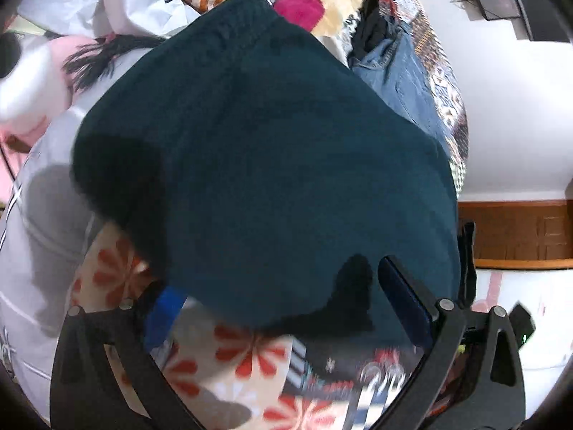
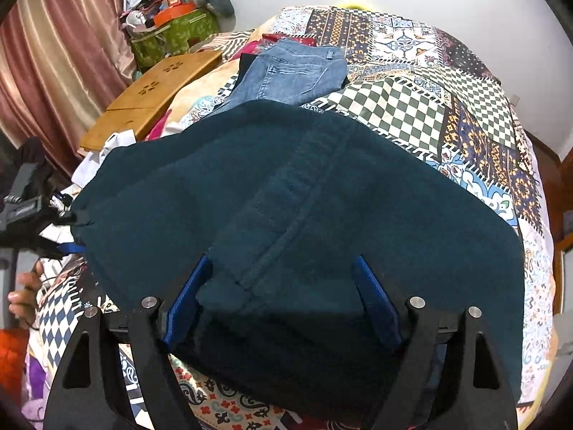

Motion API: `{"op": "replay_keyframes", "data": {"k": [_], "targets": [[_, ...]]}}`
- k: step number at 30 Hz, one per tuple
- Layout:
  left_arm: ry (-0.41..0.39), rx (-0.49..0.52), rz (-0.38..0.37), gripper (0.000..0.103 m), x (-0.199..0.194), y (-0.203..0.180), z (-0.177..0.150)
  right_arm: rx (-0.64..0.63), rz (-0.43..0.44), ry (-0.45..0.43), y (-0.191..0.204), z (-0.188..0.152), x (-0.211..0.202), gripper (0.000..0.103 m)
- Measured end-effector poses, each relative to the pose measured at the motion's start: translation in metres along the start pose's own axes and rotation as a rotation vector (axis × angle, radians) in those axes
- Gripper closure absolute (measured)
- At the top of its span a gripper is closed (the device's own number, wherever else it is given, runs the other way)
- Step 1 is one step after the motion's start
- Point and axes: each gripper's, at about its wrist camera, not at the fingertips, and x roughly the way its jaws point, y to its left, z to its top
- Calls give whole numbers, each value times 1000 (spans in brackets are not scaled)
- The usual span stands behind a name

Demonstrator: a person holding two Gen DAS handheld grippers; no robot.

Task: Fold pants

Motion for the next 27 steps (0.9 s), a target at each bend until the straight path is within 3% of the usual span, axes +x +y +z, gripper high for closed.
{"op": "replay_keyframes", "data": {"k": [2, 5, 7, 10, 13, 16, 22, 27], "targets": [[-31, -31, 46, 7, 3, -3, 7, -1, -4, -1, 2, 0, 0, 22], [-111, -40, 131, 32, -2, -9, 9, 4, 3, -1, 0, 0, 0, 22], [-158, -23, 169, 57, -8, -10, 9, 6, 4, 4, -1, 1, 0, 22], [-213, -3, 173, 73, -19, -12, 10, 10, 9, 19, 0, 3, -3, 23], [-283, 49, 186, 77, -37, -23, 10, 41, 60, 11, -3, 6, -13, 24], [-379, 169, 238, 80, -61, -55, 8, 70, 89, -40, -6, 9, -34, 25], [-597, 436, 341, 81, -108, -141, -4, 95, 62, -147, -26, 2, -78, 25], [-755, 664, 339, 82, -133, -228, -36, 191, 14, -159, -67, -17, -89, 25]]}}
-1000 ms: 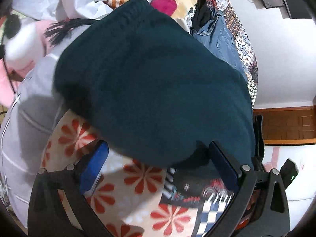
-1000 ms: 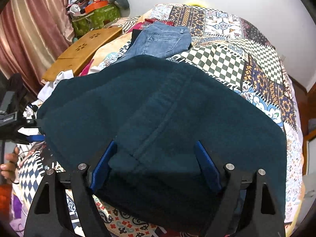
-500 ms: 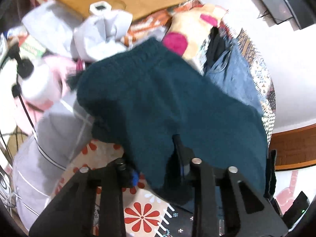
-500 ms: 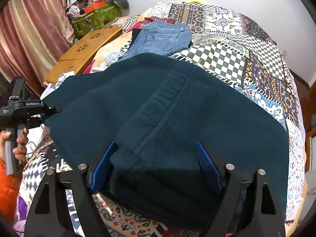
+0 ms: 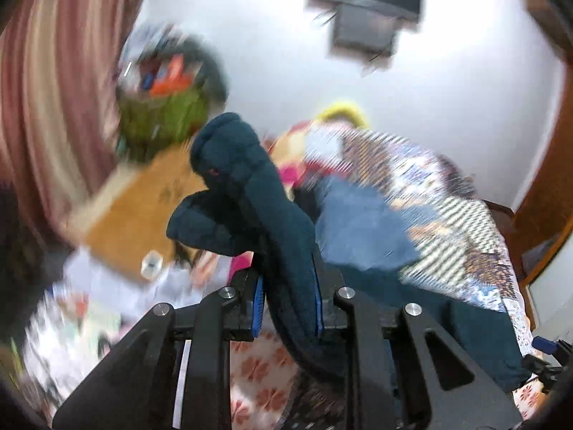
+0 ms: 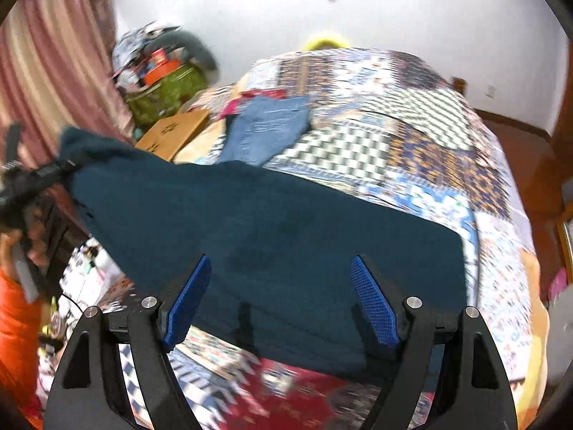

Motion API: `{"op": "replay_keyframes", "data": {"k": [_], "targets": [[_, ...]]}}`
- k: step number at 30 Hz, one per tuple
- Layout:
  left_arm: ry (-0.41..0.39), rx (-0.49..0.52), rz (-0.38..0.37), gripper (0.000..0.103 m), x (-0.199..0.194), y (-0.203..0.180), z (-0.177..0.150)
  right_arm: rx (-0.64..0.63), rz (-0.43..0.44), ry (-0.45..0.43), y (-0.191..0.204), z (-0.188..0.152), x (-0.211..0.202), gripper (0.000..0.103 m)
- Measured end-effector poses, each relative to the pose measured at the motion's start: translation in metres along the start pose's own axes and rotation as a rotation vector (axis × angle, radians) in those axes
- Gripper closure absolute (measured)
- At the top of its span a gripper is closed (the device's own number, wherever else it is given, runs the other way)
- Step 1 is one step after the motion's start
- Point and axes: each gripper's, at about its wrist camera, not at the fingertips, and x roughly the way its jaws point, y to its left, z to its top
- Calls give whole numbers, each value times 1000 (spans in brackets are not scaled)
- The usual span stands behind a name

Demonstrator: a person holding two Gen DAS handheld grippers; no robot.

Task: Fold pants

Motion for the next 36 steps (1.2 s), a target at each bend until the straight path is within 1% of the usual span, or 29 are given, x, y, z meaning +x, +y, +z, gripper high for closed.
{"op": "replay_keyframes", "data": {"k": [2, 3, 5, 8, 9, 10, 12, 15, 18, 20, 21, 23, 26, 30, 33, 35, 36], "targets": [[-52, 56, -36, 82, -12, -29, 16, 55, -33, 14, -23, -9, 0, 25], [-77, 85, -68, 82, -18, -49, 25, 76, -42, 20, -32, -13, -2, 25], [-99, 124, -131, 83, -26, -81, 38, 122, -55, 33, -52, -24, -4, 25], [-111, 189, -201, 84, -31, -130, 50, 164, -86, 47, -75, -41, -10, 25], [-109, 221, -237, 84, -30, -152, 52, 174, -87, 50, -81, -44, -12, 25], [-106, 245, -270, 84, -29, -171, 52, 183, -87, 52, -86, -48, -15, 25], [-91, 289, -313, 85, -27, -200, 50, 208, -88, 54, -97, -58, -20, 25], [-32, 357, -401, 85, -16, -254, 38, 244, -85, 48, -110, -68, -28, 25], [36, 405, -459, 86, -9, -291, 19, 275, -83, 38, -120, -77, -36, 25], [109, 434, -504, 86, 1, -318, 1, 285, -81, 36, -123, -82, -39, 25], [155, 458, -522, 86, 7, -331, -13, 289, -79, 37, -124, -84, -39, 25], [205, 508, -534, 86, 12, -352, -34, 294, -75, 41, -126, -87, -40, 25], [285, 620, -548, 86, 16, -376, -76, 294, -69, 50, -125, -95, -43, 25], [346, 734, -547, 85, 7, -387, -117, 300, -64, 59, -124, -100, -43, 25], [382, 763, -543, 78, 4, -382, -127, 313, -61, 68, -124, -105, -43, 25], [425, 756, -544, 65, 6, -374, -128, 319, -56, 71, -124, -107, -42, 25], [446, 745, -550, 52, 5, -371, -126, 319, -54, 71, -123, -108, -42, 25]]}}
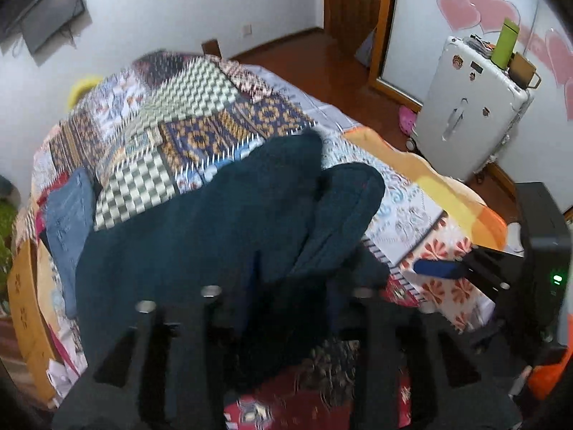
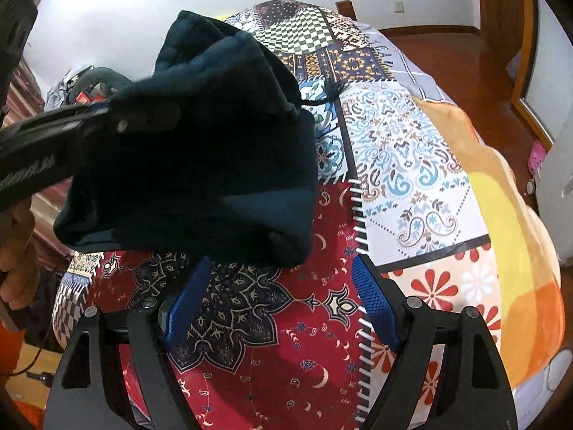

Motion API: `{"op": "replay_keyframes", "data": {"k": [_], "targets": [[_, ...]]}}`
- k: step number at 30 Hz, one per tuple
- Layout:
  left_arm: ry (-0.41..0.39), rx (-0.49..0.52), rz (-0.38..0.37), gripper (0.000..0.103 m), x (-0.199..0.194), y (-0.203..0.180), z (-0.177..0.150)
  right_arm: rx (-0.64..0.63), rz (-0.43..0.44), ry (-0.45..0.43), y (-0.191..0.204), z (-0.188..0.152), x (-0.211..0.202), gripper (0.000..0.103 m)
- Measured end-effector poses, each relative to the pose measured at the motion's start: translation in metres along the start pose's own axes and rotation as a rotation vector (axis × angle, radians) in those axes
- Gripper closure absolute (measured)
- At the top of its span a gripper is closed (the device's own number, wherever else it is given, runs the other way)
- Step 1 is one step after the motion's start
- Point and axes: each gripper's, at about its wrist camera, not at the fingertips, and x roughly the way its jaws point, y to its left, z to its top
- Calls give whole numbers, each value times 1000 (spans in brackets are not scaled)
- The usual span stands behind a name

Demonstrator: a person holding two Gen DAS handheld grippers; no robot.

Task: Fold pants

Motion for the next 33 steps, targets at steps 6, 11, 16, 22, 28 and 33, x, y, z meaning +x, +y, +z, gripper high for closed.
{"op": "replay_keyframes", "data": {"k": [6, 11, 16, 22, 28, 33], "targets": [[-112, -42, 15, 28, -38, 29, -5, -11, 7, -3, 8, -2, -3, 25], [-189, -80, 185, 20, -44, 92, 9, -21, 16, 10, 17, 0, 2, 25], [-125, -126, 359, 16, -5, 169, 23, -43, 22, 32, 31, 4, 14, 25], [45, -240, 340, 16, 63, 244, 26, -70, -19, 53, 42, 14, 28, 22], [208, -134, 396, 11, 129, 258, 0, -62, -57, 71, 40, 29, 39, 22], [183, -257, 316, 5, 115, 284, -33, -94, -92, 70, 44, 43, 45, 22]]}}
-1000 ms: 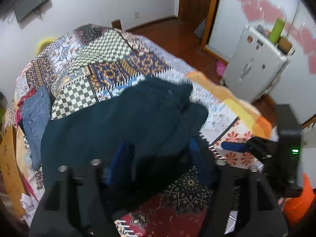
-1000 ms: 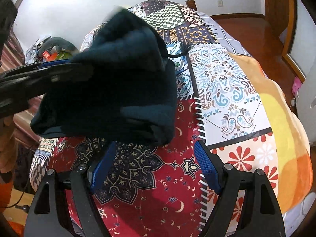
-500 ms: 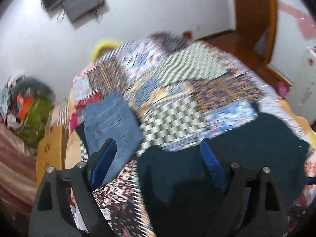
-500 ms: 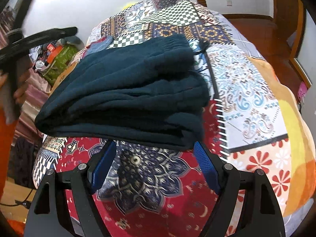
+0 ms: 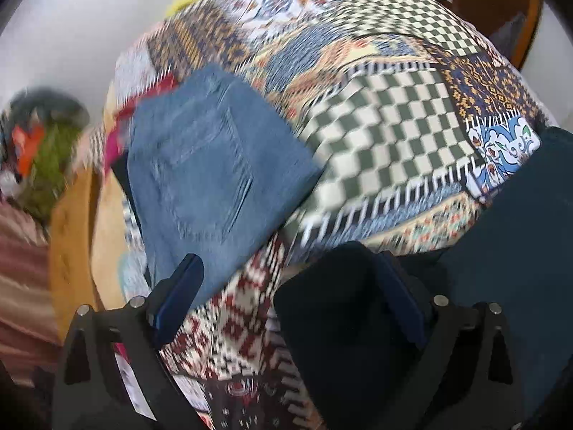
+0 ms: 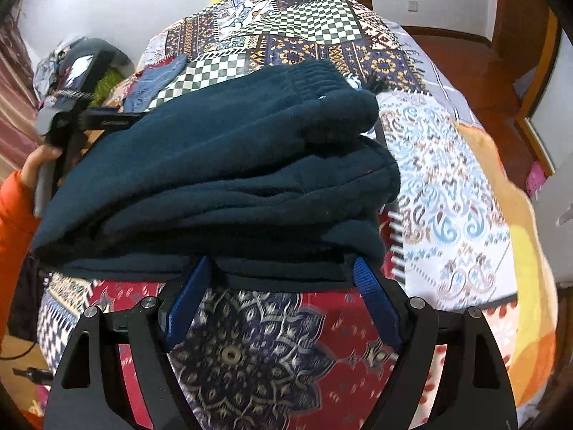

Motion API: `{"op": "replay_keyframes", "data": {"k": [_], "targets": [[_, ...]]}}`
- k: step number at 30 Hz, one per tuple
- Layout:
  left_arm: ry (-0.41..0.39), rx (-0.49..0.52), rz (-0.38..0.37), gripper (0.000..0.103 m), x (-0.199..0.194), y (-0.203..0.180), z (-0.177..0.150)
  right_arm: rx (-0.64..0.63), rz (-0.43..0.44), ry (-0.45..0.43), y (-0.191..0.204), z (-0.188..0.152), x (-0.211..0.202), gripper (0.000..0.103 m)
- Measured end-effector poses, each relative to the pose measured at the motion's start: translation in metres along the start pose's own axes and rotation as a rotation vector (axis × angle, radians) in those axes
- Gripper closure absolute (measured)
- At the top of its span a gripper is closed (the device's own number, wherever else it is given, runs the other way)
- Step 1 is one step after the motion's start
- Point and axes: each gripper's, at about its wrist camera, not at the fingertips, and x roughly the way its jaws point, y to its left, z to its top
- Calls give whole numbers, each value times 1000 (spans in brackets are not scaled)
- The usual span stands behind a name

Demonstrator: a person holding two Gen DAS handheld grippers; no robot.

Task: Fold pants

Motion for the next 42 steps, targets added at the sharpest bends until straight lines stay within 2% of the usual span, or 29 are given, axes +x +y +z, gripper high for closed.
{"op": "replay_keyframes", "data": {"k": [2, 5, 8, 15, 19, 23, 24, 26, 28, 29, 31, 34, 36, 38, 40, 42], "targets": [[1, -13, -10, 5, -5, 9, -15, -7, -4, -14, 2, 4, -2, 22], [-8, 5, 23, 5, -24, 17, -43, 10, 34, -33, 2, 9, -5, 22], [-10, -4, 39, 5, -39, 25, -75, 26, 32, -50, 2, 10, -10, 22], [-35, -26, 49, 5, -76, 22, -145, 44, 20, -133, 4, 7, -36, 22], [-27, -101, -21, 5, -87, 22, -168, 24, 33, -154, 10, 3, -49, 22], [-25, -171, -147, 8, -100, 15, -183, -6, 52, -182, 18, -2, -58, 22], [-32, -173, -167, 10, -103, 11, -184, -11, 57, -186, 21, -2, -59, 22], [-58, -175, -237, 22, -115, 3, -188, -25, 69, -192, 28, -4, -60, 22], [-90, -167, -272, 46, -127, -4, -191, -48, 71, -194, 35, -6, -58, 22], [-103, -161, -278, 49, -131, -7, -190, -57, 71, -191, 37, -7, -56, 23], [-134, -155, -278, 51, -139, -9, -191, -68, 72, -176, 43, -9, -49, 26], [-158, -156, -293, 53, -145, -7, -193, -74, 92, -137, 48, -14, -35, 38], [-164, -152, -293, 53, -146, -4, -196, -85, 96, -106, 51, -19, -25, 56], [-165, -154, -253, 53, -142, 0, -201, -103, 93, -119, 54, -24, -18, 63], [-140, -185, -287, 52, -130, 4, -204, -111, 94, -135, 54, -28, -18, 66], [-141, -196, -289, 51, -124, 4, -207, -117, 85, -142, 55, -31, -20, 72]]}}
